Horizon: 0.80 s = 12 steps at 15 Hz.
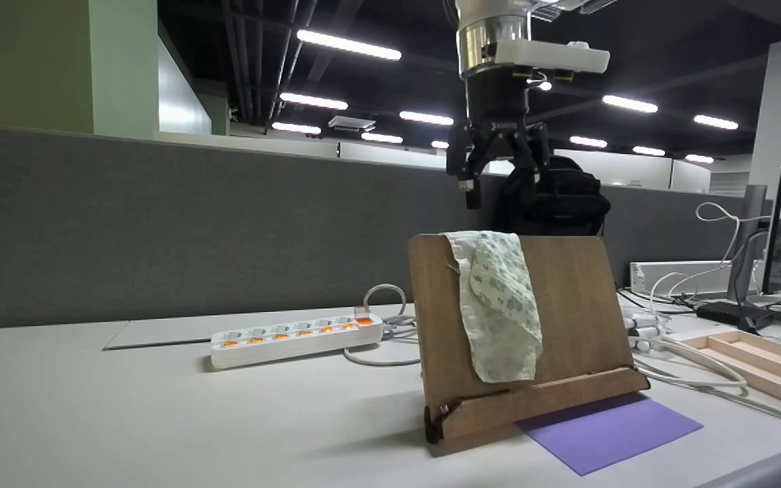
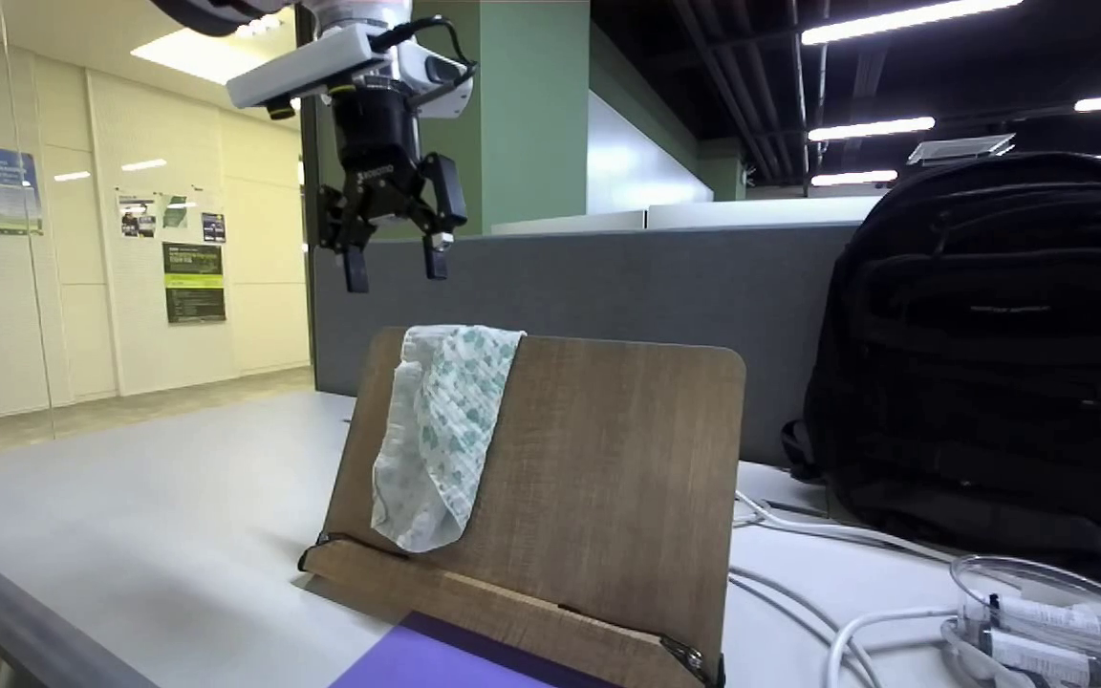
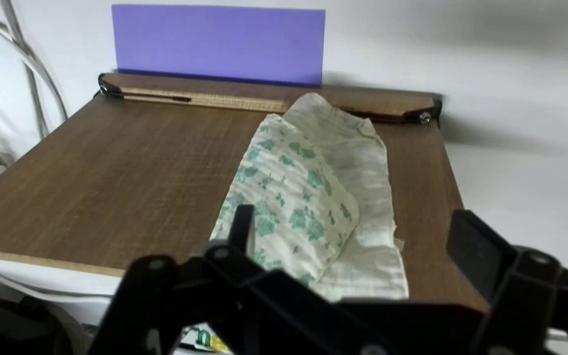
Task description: Put the cloth on the table
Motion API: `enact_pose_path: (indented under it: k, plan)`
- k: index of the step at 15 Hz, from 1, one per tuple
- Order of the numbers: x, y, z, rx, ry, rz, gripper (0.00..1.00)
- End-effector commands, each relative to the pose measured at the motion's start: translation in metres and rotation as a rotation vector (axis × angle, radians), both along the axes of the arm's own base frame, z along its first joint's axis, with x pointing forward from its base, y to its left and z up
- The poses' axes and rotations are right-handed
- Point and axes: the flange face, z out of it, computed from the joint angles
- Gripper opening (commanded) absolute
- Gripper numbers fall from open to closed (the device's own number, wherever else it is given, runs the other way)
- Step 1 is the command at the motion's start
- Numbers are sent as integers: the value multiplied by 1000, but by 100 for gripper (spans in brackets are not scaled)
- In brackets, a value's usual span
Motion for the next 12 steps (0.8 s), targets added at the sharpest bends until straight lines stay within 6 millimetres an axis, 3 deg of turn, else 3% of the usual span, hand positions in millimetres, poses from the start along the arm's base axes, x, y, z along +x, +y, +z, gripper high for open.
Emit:
enact_pose_path:
  k: [1, 11, 12]
  plan:
    - [12, -15, -7, 23, -73, 15, 100]
    - [33, -33, -46, 115, -99, 70, 100]
    - [34, -34, -49, 121, -98, 71, 75]
